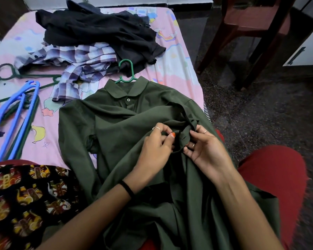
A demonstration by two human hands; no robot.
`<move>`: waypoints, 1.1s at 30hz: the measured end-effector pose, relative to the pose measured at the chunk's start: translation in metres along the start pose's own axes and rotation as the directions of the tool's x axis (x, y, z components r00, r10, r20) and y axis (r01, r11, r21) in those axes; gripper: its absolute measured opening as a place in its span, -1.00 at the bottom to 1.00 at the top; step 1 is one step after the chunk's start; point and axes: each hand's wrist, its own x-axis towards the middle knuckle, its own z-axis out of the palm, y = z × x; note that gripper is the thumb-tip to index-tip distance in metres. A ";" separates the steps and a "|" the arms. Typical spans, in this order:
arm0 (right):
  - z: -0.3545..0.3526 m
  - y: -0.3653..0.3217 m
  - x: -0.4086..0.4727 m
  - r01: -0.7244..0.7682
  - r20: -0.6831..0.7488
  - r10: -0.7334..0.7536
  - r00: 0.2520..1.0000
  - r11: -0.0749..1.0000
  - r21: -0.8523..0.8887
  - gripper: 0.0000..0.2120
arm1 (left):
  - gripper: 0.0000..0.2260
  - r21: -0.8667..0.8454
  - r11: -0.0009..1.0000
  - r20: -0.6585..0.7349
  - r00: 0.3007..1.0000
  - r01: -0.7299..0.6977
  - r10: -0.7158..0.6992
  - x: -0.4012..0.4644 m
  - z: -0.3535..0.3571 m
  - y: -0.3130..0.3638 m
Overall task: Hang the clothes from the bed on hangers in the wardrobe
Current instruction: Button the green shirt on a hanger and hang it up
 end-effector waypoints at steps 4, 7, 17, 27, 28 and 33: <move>0.001 0.002 -0.005 0.026 -0.068 -0.026 0.997 1.000 0.005 -0.84 | -0.90 0.174 0.970 -0.038 0.983 -0.168 0.177 -0.008 0.015 0.005; 0.004 0.006 -0.012 0.093 -0.113 -0.088 0.990 0.995 0.039 -0.81 | -0.92 0.215 0.956 -0.100 0.969 -0.200 0.225 -0.012 0.021 0.008; 0.011 0.025 -0.025 0.285 -0.165 -0.323 0.932 0.934 -0.216 -0.71 | -0.92 0.166 0.964 -0.141 0.963 -0.207 0.231 -0.014 0.018 0.008; 0.013 0.029 -0.025 0.366 -0.142 -0.575 0.806 0.672 -0.643 -0.74 | -0.93 0.086 0.985 -0.199 0.966 -0.149 0.164 -0.026 -0.005 0.008; 0.014 0.030 -0.025 0.365 -0.137 -0.585 0.800 0.655 -0.662 -0.73 | -0.93 0.088 0.985 -0.195 0.967 -0.146 0.161 -0.027 -0.006 0.010; 0.018 0.034 -0.026 0.370 -0.163 -0.565 0.808 0.704 -0.607 -0.75 | -0.94 0.074 0.987 -0.189 0.970 -0.141 0.153 -0.029 -0.005 0.016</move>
